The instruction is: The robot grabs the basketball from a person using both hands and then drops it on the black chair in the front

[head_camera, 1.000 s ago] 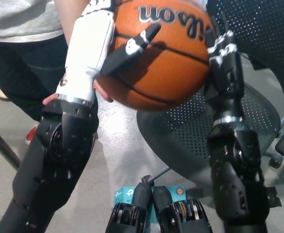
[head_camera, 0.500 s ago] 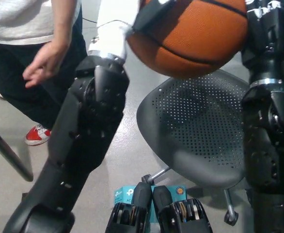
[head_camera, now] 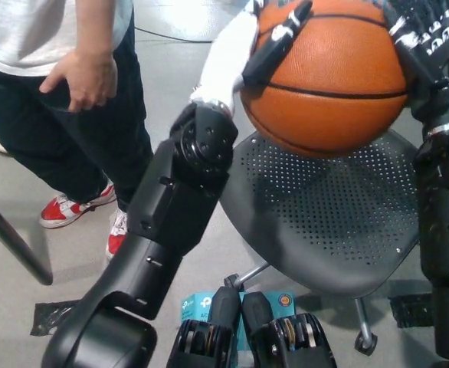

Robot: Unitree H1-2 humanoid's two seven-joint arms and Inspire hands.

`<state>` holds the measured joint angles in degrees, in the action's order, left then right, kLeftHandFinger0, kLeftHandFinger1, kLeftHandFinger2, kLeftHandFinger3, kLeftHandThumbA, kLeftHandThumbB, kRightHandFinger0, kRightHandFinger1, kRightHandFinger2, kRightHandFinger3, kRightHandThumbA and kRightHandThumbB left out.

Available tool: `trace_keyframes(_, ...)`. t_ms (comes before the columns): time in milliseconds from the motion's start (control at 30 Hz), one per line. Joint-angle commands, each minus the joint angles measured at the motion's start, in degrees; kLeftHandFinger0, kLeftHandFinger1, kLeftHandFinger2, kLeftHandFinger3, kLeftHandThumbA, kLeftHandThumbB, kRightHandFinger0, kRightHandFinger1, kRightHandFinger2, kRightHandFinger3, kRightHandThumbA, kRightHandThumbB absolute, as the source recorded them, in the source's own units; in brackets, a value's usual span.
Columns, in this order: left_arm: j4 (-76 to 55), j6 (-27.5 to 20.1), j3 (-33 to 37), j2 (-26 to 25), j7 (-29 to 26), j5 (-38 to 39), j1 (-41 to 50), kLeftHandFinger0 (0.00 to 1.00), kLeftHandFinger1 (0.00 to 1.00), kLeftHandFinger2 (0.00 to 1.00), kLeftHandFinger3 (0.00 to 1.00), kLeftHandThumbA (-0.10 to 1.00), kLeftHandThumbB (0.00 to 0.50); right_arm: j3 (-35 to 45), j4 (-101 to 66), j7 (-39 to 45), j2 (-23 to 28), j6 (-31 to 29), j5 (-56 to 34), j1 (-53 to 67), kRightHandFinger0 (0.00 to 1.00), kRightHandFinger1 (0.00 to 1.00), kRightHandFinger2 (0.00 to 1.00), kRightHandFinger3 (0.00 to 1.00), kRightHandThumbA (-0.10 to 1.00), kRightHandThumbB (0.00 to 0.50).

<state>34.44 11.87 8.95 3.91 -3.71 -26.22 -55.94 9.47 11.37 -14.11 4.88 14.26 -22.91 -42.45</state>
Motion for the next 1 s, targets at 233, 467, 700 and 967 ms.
trace_keyframes(233,20.52,-17.24,-1.77,9.46,-1.42,8.5,-15.31,1.0,1.0,1.0,1.0,1.0,0.247,1.4,7.54,7.55,-0.28,-1.16,-4.0,-11.59,1.0,1.0,1.0,1.0,1.0,0.257)
trace_keyframes(467,29.88,-20.87,-1.84,10.31,-2.27,9.15,-18.29,1.0,1.0,1.0,1.0,1.0,0.233,3.62,12.19,10.38,0.44,-1.73,-5.83,-11.56,1.0,1.0,1.0,1.0,1.0,0.237)
trace_keyframes(700,35.81,-21.9,-1.91,10.7,-1.64,10.73,-21.09,1.0,1.0,1.0,1.0,1.0,0.272,5.52,14.55,11.94,0.9,-1.39,-6.63,-12.01,1.0,1.0,1.0,1.0,1.0,0.267)
trace_keyframes(967,31.89,-22.19,0.76,8.38,1.02,10.28,-21.6,1.0,1.0,1.0,1.0,1.0,0.31,3.25,11.32,13.34,2.23,-5.69,-1.8,-11.6,1.0,1.0,1.0,1.0,1.0,0.252)
